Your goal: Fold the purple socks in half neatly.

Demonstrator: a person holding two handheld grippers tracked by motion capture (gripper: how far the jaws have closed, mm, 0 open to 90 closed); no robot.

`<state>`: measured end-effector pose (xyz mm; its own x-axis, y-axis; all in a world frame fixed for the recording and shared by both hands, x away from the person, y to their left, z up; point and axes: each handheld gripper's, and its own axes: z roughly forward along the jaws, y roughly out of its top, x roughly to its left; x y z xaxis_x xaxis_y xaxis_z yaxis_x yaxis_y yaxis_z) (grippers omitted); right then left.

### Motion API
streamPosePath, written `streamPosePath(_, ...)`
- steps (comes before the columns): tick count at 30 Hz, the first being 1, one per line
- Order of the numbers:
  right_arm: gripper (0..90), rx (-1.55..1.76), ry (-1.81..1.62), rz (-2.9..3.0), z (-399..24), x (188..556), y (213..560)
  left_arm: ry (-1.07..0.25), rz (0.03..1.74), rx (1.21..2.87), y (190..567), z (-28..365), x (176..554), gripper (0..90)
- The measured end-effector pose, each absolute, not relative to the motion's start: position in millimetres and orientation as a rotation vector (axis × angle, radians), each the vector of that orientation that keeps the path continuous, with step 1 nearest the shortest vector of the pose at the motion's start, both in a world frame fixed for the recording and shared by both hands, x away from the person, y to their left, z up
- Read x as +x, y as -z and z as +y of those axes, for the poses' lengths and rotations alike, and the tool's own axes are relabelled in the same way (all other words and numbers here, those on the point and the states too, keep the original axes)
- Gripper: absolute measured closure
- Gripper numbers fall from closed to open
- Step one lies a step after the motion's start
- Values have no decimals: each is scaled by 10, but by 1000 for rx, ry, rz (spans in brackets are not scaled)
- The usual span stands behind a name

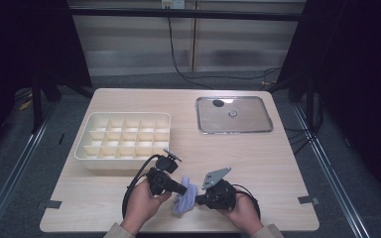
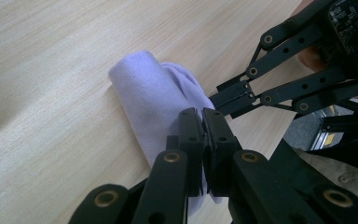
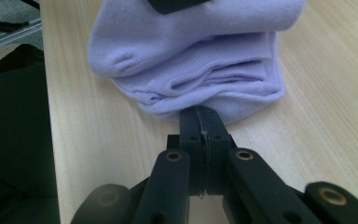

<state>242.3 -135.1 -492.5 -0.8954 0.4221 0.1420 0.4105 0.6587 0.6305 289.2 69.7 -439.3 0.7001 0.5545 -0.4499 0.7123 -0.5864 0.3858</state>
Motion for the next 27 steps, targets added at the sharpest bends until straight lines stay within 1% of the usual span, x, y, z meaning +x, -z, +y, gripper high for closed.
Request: streamPosePath(27,891,722,-1090,2840,-1294,2420,4931,380,950,2362,4393,608,2876,875)
